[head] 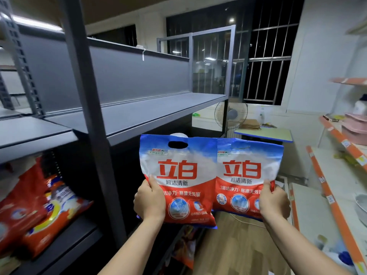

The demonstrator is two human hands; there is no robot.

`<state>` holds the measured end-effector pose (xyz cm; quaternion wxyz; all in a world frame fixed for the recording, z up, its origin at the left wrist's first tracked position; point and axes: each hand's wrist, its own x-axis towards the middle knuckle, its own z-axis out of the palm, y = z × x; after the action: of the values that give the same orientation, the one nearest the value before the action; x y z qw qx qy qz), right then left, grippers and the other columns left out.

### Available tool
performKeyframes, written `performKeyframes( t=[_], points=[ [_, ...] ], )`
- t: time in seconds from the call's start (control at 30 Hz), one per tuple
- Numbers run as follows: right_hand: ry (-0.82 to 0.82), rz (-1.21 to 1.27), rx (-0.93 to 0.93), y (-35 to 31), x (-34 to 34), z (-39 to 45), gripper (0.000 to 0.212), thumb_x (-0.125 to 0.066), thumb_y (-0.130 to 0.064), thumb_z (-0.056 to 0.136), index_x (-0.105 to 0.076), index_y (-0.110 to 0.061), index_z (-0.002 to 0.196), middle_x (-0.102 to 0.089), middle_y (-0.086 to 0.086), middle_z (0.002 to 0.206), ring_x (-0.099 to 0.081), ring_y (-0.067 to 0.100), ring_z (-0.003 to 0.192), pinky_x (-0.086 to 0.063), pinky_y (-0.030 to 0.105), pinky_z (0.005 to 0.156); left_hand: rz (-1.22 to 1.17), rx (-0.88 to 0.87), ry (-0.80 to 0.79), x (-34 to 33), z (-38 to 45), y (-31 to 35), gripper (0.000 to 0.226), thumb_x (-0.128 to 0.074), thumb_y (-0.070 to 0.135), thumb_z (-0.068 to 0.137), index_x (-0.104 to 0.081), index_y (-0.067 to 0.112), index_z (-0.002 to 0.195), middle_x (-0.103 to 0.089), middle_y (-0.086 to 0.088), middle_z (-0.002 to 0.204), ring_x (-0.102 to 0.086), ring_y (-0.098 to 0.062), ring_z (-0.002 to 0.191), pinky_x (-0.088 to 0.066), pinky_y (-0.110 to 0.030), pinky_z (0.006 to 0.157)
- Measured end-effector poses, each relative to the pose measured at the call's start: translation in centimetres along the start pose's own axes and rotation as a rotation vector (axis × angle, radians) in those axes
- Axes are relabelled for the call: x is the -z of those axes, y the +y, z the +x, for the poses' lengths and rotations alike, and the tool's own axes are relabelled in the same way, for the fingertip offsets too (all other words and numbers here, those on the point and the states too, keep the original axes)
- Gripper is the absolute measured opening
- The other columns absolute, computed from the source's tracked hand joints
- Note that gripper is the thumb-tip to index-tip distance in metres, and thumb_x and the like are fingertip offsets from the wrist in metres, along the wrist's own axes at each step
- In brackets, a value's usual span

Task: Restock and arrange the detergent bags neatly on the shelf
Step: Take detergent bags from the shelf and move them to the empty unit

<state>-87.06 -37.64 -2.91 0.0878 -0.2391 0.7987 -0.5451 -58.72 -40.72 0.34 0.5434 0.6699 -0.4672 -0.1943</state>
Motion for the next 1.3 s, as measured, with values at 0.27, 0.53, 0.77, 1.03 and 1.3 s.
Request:
performKeyframes(
  t=[0.27,0.53,0.77,1.03,1.3],
  points=[
    [0.065,-0.017,-0.007,-2.2,-3.5,9.5,0.041,-0.038,-0.037,0.101,-0.057,-0.002,0.092,-0.055,0.017,0.085,-0.044,0.027,0.065,-0.033,0.031,0.065,-0.042,-0.010,-0.066,-11.1,6.7,3.5,0.038,-0.033,0.042,0.100,-0.055,0.018,0.081,-0.057,0.008,0.068,-0.061,-0.016,0.064,-0.050,-0.030,0.068],
    [0.198,-0.037,-0.020,-3.1,-6.4,19.3,0.046,-0.038,-0.041,0.099,-0.060,-0.002,0.089,-0.065,0.023,0.094,-0.055,0.035,0.075,-0.043,0.037,0.071,-0.077,0.012,-0.087,-20.4,11.4,6.1,0.039,-0.033,0.042,0.100,-0.057,0.017,0.081,-0.059,0.004,0.070,-0.061,-0.018,0.063,-0.049,-0.030,0.068],
    [0.205,-0.015,0.007,-3.1,-8.6,29.0,0.041,-0.039,-0.040,0.100,-0.057,-0.005,0.085,-0.059,0.016,0.084,-0.050,0.031,0.070,-0.039,0.035,0.071,-0.090,0.034,-0.059,-28.9,13.2,8.0,0.040,-0.034,0.040,0.100,-0.058,0.013,0.082,-0.055,0.006,0.066,-0.057,-0.016,0.060,-0.043,-0.028,0.065],
    [0.123,0.041,0.028,-3.5,-13.0,43.6,0.043,-0.040,-0.049,0.095,-0.060,-0.012,0.081,-0.066,0.012,0.080,-0.064,0.035,0.070,-0.053,0.043,0.077,-0.062,0.070,0.065,-41.2,14.2,13.1,0.038,-0.034,0.038,0.101,-0.057,0.012,0.085,-0.058,-0.001,0.075,-0.057,-0.018,0.067,-0.039,-0.028,0.067],
    [0.027,0.093,0.085,-6.4,-16.5,55.3,0.045,-0.040,-0.044,0.095,-0.063,-0.007,0.086,-0.066,0.018,0.087,-0.062,0.036,0.076,-0.048,0.038,0.073,-0.054,0.087,0.193,-50.3,16.5,18.8,0.041,-0.031,0.040,0.100,-0.057,0.013,0.083,-0.060,-0.003,0.080,-0.062,-0.028,0.078,-0.040,-0.033,0.074]
  ],
)
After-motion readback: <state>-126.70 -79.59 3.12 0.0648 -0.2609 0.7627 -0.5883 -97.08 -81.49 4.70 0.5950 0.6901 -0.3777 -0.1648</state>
